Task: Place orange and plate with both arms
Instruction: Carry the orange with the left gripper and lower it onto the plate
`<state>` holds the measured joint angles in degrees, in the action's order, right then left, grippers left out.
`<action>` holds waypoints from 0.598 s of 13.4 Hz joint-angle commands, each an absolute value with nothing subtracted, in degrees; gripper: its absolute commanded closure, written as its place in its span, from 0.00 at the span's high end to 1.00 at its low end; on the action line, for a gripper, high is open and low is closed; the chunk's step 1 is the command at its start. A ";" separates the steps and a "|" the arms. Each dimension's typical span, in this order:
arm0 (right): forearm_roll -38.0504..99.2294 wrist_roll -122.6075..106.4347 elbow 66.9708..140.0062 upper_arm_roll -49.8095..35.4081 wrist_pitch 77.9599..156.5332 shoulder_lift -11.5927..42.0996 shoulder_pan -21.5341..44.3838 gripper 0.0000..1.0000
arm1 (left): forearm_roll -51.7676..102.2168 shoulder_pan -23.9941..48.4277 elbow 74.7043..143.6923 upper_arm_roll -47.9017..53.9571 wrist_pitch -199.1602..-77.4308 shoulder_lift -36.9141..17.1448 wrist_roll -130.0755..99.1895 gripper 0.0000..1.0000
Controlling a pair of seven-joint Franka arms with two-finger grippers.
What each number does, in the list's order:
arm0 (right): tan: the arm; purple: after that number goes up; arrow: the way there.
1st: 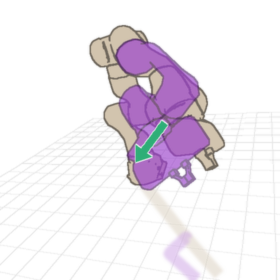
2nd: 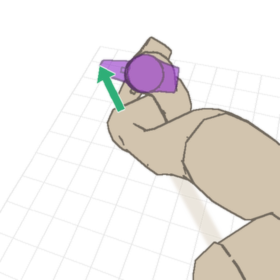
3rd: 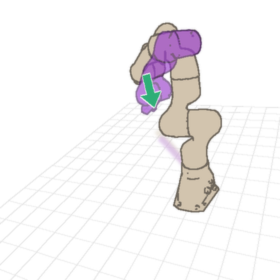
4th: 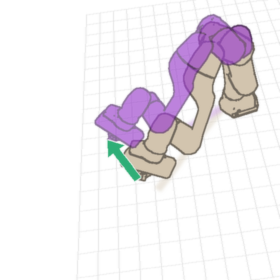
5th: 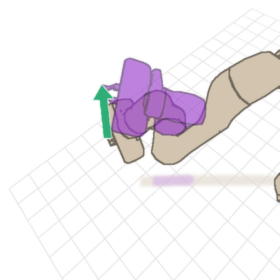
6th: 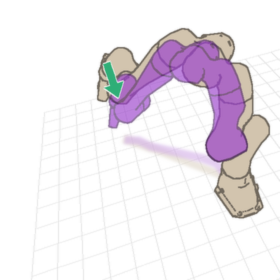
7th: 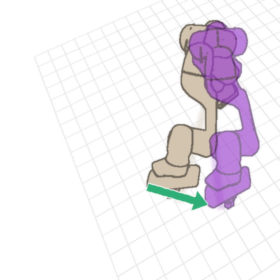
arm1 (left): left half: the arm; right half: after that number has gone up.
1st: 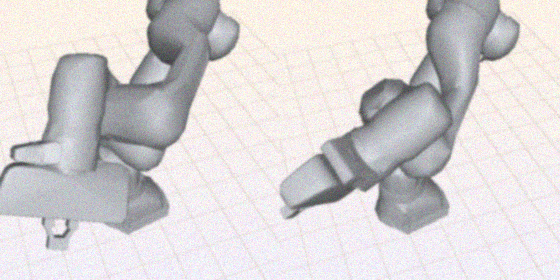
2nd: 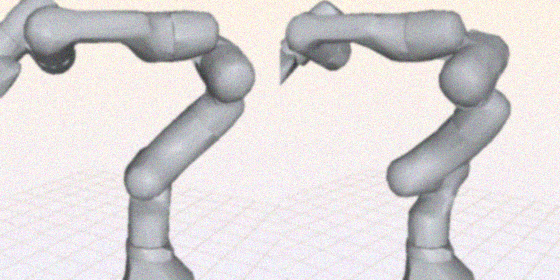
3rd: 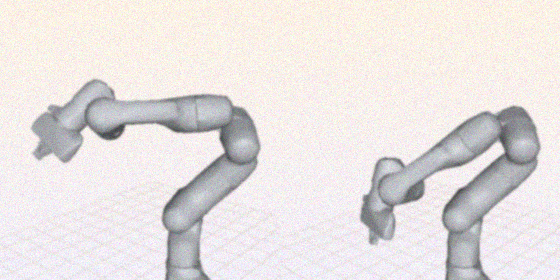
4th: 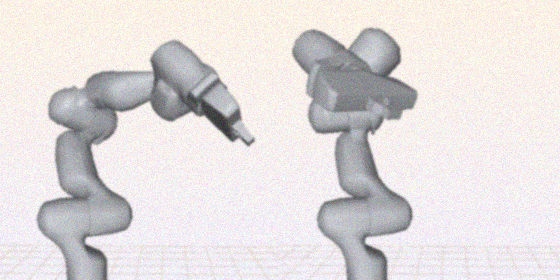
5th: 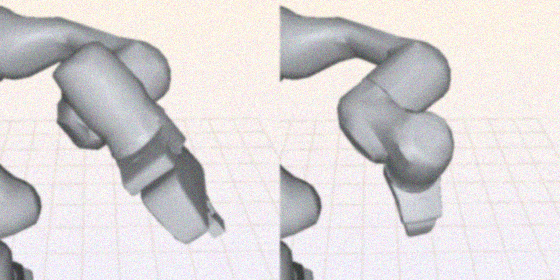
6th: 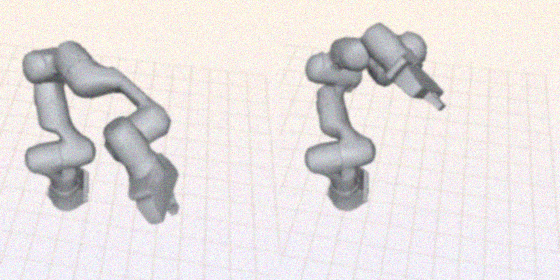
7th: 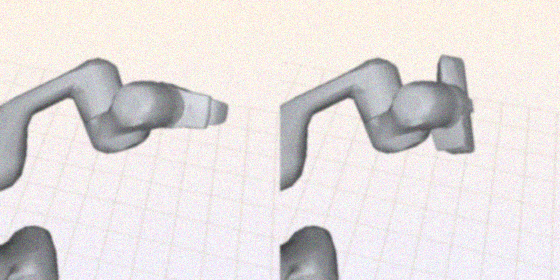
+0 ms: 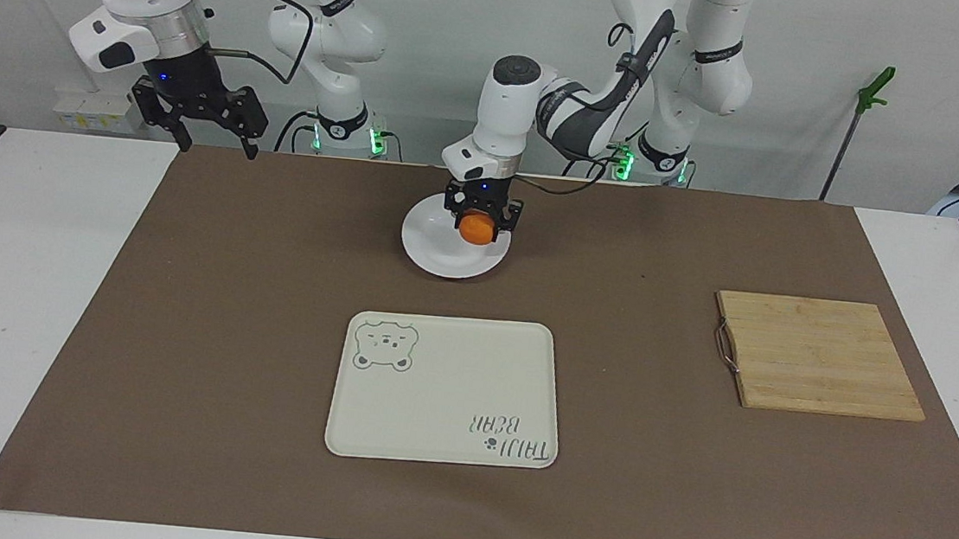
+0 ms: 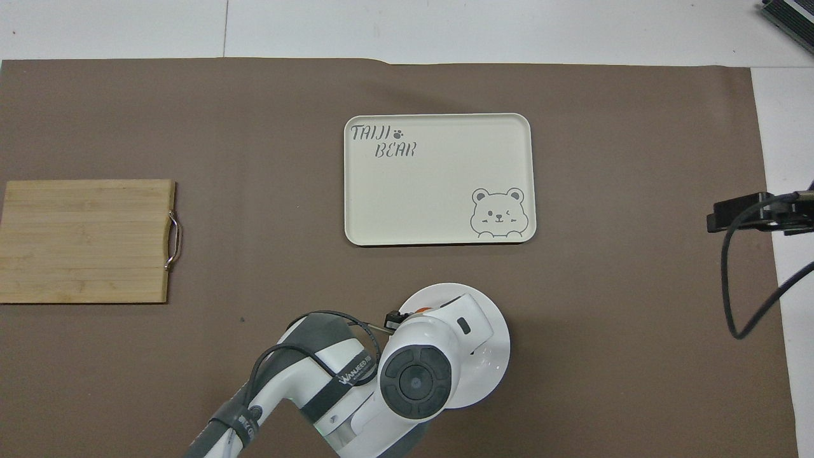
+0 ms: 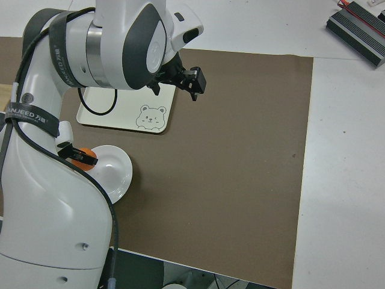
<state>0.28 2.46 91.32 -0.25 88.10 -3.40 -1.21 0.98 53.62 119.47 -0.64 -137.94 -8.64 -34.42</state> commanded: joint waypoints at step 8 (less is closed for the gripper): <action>-0.26 3.43 92.90 -0.70 88.86 -4.66 -1.58 1.00 | 2.81 57.22 117.95 -1.58 -142.65 -14.33 -34.28 0.83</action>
